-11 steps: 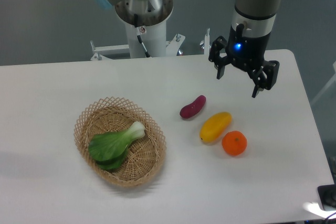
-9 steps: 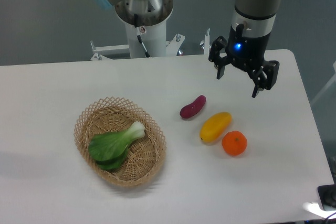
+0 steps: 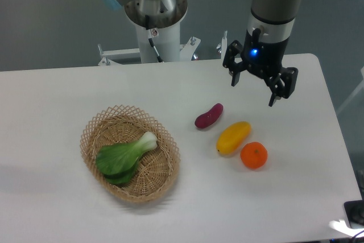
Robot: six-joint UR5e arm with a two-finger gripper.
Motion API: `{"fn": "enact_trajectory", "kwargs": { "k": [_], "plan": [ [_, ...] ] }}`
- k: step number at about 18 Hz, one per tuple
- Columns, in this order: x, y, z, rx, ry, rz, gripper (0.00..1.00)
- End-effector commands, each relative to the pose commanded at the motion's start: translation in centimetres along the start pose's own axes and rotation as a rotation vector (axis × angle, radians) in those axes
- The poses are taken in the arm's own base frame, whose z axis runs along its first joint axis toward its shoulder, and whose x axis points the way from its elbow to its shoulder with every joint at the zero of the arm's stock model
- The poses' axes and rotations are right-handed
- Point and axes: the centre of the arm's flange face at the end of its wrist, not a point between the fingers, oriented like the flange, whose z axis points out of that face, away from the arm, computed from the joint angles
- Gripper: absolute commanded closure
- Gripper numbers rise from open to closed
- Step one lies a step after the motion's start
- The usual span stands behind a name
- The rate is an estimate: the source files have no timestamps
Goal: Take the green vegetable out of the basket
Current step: 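Move the open gripper over the wicker basket above the green bok choy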
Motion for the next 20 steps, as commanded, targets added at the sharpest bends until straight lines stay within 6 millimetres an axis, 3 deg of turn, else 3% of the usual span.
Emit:
{"fn": "enact_trajectory", "kwargs": {
  "k": [3,9,14,18,20],
  "plan": [
    [0.7,-0.6,0.8,-0.001,0.017,-0.019,0.00],
    [4.4,-2.2,3.6,-0.001,0.031,-0.031,0.00],
    [8.5,-5.2,8.2,0.022,0.014,-0.131,0.00],
    [11.2,-7.8,10.3,0.008,0.056,-0.148,0.00],
    [13.1,-8.5,13.0,-0.021,0.100,-0.134,0.00]
  ]
}}
